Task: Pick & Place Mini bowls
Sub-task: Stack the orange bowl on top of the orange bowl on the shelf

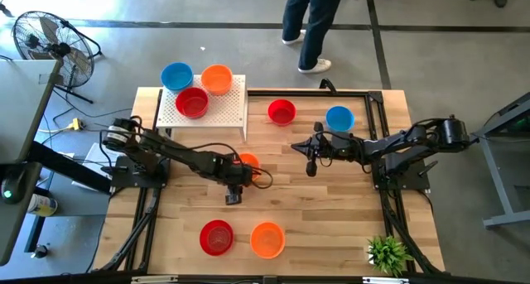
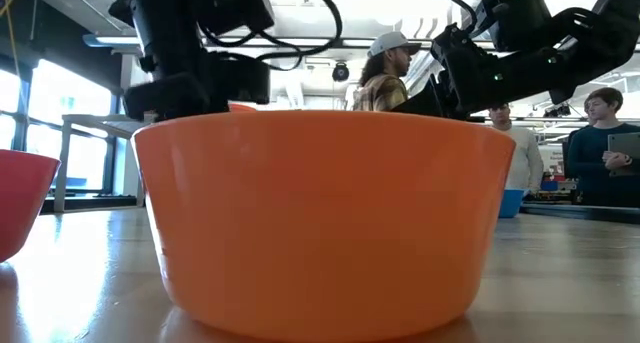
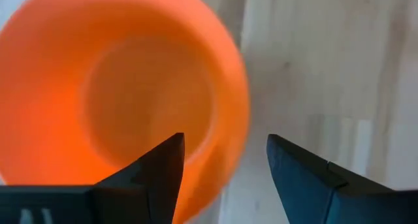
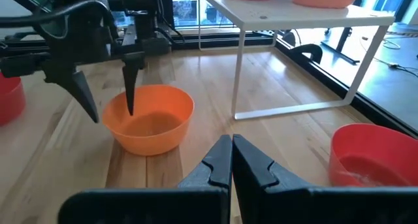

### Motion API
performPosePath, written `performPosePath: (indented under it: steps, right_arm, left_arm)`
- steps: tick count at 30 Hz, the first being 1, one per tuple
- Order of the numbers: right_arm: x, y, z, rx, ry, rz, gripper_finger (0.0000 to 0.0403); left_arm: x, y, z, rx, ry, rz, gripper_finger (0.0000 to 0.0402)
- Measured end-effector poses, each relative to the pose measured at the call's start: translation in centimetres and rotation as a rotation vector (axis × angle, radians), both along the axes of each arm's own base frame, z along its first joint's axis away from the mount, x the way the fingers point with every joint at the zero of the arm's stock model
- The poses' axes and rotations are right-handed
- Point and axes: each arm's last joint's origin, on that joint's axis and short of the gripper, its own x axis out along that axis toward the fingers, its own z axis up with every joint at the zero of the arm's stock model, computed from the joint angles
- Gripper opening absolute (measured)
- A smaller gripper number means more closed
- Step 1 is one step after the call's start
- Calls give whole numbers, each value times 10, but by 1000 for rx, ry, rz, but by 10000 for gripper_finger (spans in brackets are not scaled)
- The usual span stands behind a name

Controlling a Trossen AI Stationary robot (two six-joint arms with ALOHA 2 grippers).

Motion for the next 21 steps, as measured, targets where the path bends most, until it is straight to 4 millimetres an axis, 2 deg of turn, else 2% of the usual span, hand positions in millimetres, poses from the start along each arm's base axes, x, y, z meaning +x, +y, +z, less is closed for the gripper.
performPosePath:
  steps: [5,8,12,18,21]
  right_arm:
    - [0,0,0,-9,2,2,0]
    - [0,0,0,-11,2,2,0]
    - [0,0,0,-16,4,3,0]
    - [0,0,0,-16,4,3,0]
    - [0,0,0,-16,4,4,0]
  left_arm:
    - [5,0,-7,12,-15,6,213]
    - [8,-1,-12,9,-9,4,197]
    - [8,-1,-12,8,-8,4,142]
    - [7,-2,-12,-10,-5,-5,17]
    - [7,-1,-8,-12,-3,-2,15]
